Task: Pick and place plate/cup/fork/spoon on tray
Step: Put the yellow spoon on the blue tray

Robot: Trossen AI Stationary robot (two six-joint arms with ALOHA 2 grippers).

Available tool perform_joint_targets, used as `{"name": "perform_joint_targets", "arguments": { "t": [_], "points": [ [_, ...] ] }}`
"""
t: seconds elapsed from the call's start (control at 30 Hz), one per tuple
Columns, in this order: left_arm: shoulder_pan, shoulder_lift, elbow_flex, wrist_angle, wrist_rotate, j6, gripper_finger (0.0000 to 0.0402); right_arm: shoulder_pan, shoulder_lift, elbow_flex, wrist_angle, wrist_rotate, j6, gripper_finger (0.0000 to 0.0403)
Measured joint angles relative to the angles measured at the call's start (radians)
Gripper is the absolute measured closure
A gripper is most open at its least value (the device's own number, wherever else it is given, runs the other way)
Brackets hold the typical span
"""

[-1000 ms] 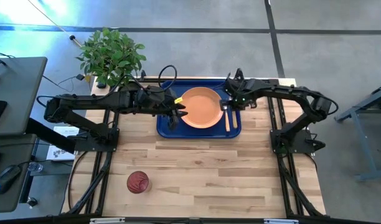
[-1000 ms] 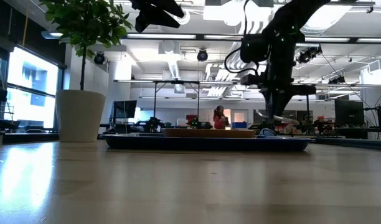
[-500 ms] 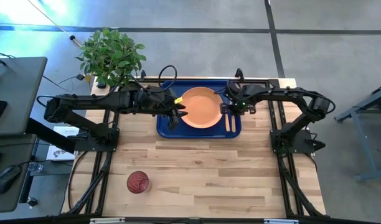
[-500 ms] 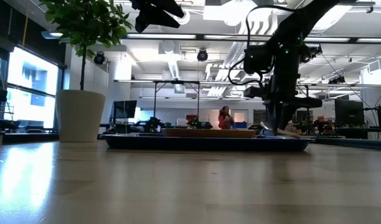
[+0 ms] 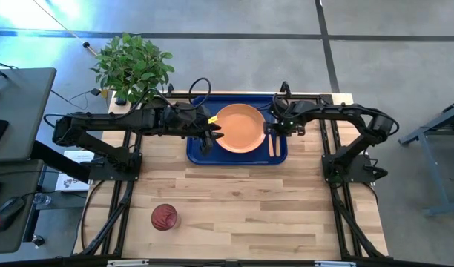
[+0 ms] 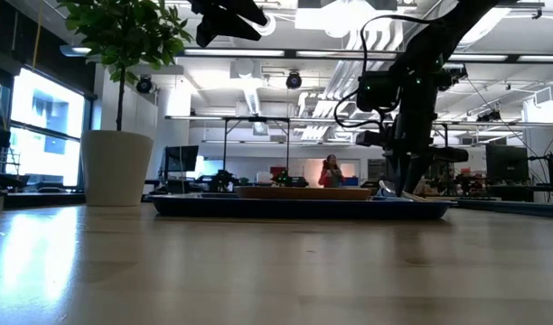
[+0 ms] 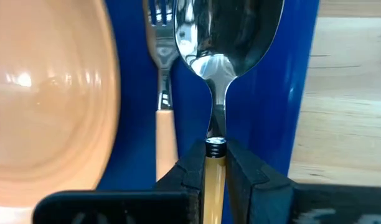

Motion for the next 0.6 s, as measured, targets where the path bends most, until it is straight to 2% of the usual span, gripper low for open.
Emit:
{"name": "perform_joint_targets", "arguments": {
  "t": [0.37, 0.6],
  "points": [
    [0.000, 0.000, 0.000, 0.001, 0.000, 0.000, 0.0261, -0.010, 0.078, 0.000, 0.010, -0.050, -0.038, 0.0384],
    [0.000, 0.000, 0.000, 0.000, 0.000, 0.000, 0.0261, -0.012, 0.084, 0.000, 0.023, -0.050, -0.039, 0.0384]
  ]
}}
